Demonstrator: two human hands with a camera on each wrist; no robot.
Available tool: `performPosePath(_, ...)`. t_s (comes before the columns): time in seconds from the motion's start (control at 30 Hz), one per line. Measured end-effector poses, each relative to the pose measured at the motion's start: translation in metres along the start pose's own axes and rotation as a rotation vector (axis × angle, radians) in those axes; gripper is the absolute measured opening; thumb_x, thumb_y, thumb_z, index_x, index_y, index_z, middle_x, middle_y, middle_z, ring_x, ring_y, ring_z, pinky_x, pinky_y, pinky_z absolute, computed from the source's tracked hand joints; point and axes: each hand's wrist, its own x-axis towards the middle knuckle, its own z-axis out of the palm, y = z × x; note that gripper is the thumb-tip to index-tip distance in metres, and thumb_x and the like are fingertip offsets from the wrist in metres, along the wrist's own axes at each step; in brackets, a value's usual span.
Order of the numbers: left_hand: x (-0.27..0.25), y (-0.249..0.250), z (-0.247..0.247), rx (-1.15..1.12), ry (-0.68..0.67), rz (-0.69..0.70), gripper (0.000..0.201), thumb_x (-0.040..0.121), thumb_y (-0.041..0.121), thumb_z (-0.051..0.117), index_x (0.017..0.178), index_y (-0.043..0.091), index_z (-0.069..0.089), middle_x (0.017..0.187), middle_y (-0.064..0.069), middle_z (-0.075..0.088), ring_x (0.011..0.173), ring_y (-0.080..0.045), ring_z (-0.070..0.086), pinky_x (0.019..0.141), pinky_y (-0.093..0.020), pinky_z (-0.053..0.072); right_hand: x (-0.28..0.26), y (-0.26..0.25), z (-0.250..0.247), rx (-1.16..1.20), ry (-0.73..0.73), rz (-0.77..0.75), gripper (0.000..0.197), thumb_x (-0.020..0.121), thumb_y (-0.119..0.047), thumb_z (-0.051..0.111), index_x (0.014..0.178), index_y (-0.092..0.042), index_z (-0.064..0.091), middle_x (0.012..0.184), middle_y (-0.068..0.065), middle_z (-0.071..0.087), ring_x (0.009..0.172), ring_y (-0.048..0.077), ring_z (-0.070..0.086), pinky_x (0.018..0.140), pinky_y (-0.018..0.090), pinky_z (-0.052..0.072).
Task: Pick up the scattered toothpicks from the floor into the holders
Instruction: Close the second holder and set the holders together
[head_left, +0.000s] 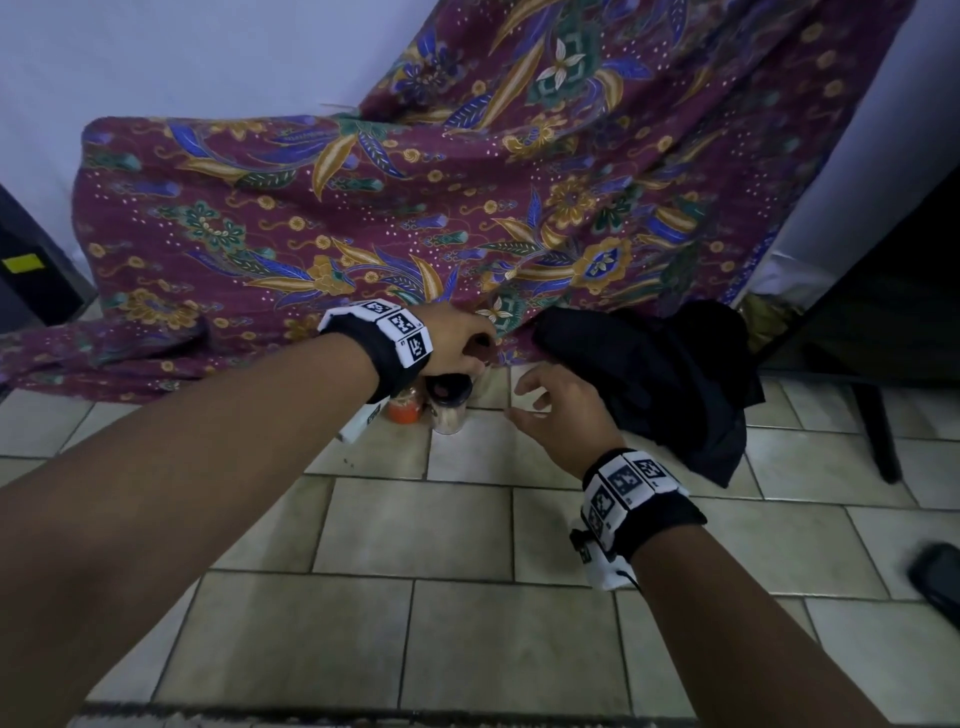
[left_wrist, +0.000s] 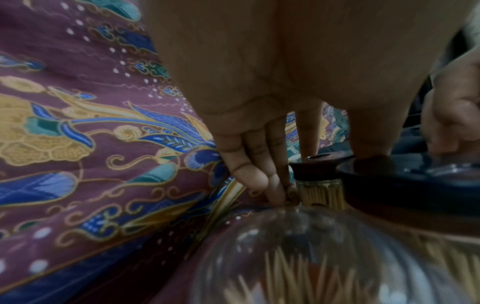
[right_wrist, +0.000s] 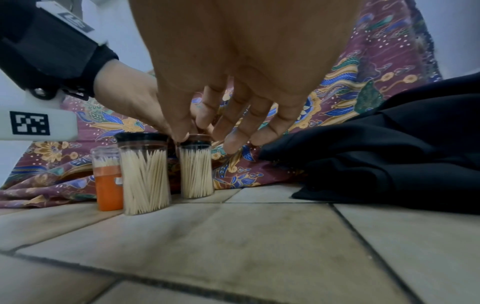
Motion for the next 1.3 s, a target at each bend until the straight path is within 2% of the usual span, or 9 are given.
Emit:
performPosePath(0.23,-0.005,0.002,-0.012,-0.133,0.113,-0.031,0.045,0.086,0.037,0.066,0.128,0.025,0.055,0.108,0.000,0.066,0.081,-0.017,0.055,0.068,-0.025,0.040,-0.007,0.004,-0.004,-0.004,0.013,0.026,0.017,0.084,-0.030,0.074,0.094,-0.022,0.063,0.098,-0.008,0.059,0.080,0.011,0.059,0.075,0.035,0.053)
performPosePath(0.4,-0.036,-0.017,-0.023,-0.225,0.215,-0.112,0.047,0.083,0.043,0.068,0.127,0.033,0.053,0.106,0.002,0.067,0.084,-0.018,0.058,0.071,-0.028,0.046,-0.004,-0.006,0.005,0.015,0.028,-0.018,0.019,0.084,-0.031,0.073,0.096,-0.023,0.061,0.103,-0.007,0.059,0.080,0.012,0.060,0.074,0.034,0.051)
performPosePath(0.5,-0.061,-0.031,-0.025,-0.215,0.245,-0.173,0.050,0.082,0.046,0.067,0.128,0.036,0.051,0.107,0.002,0.064,0.088,-0.020,0.057,0.074,-0.032,0.049,0.000,-0.019,0.014,-0.009,0.021,-0.035,0.024,0.086,-0.031,0.072,0.104,-0.022,0.059,0.106,-0.008,0.055,0.081,0.009,0.056,0.070,0.027,0.042)
performPosePath(0.6,-0.086,-0.042,-0.021,-0.241,0.296,-0.209,0.045,0.084,0.037,0.068,0.126,0.030,0.054,0.105,0.001,0.061,0.086,-0.020,0.054,0.071,-0.030,0.044,0.002,-0.032,0.022,-0.022,0.003,-0.069,0.028,0.087,-0.030,0.070,0.111,-0.022,0.058,0.109,-0.007,0.053,0.082,0.008,0.051,0.070,0.022,0.035)
performPosePath(0.67,-0.100,-0.049,-0.015,-0.269,0.330,-0.233,0.046,0.082,0.033,0.069,0.125,0.027,0.055,0.112,-0.001,0.063,0.094,-0.023,0.057,0.075,-0.034,0.049,0.003,-0.039,0.026,-0.009,-0.015,-0.089,0.030,0.088,-0.028,0.069,0.115,-0.022,0.057,0.112,-0.007,0.052,0.085,0.010,0.052,0.071,0.023,0.037)
performPosePath(0.87,-0.125,-0.067,0.007,-0.287,0.309,-0.299,0.048,0.083,0.034,0.068,0.128,0.027,0.054,0.115,-0.001,0.063,0.095,-0.021,0.056,0.076,-0.029,0.044,0.007,-0.049,0.037,-0.038,-0.047,-0.095,0.031,0.089,-0.027,0.067,0.118,-0.024,0.058,0.119,0.000,0.051,0.086,0.016,0.055,0.077,0.031,0.047)
performPosePath(0.97,-0.130,-0.069,0.020,-0.311,0.277,-0.326,0.051,0.081,0.036,0.069,0.129,0.031,0.053,0.109,0.000,0.064,0.085,-0.018,0.060,0.076,-0.030,0.047,0.009,-0.050,0.038,-0.061,-0.052,-0.085,0.028,0.090,-0.028,0.067,0.116,-0.023,0.058,0.118,0.000,0.049,0.087,0.019,0.057,0.076,0.031,0.047)
performPosePath(1.1,-0.126,-0.068,0.031,-0.324,0.233,-0.301,0.054,0.081,0.034,0.070,0.131,0.030,0.052,0.117,-0.004,0.065,0.103,-0.024,0.059,0.085,-0.030,0.048,0.011,-0.051,0.040,-0.064,-0.048,-0.080,0.024,0.089,-0.028,0.068,0.111,-0.021,0.060,0.115,-0.001,0.047,0.085,0.016,0.056,0.074,0.026,0.041)
performPosePath(1.3,-0.117,-0.069,0.047,-0.256,0.144,-0.296,0.058,0.083,0.041,0.067,0.135,0.030,0.046,0.118,-0.006,0.065,0.098,-0.025,0.061,0.081,-0.031,0.050,0.011,-0.052,0.044,-0.032,-0.036,-0.075,0.024,0.087,-0.026,0.071,0.107,-0.020,0.060,0.114,-0.002,0.047,0.088,0.016,0.056,0.078,0.030,0.046)
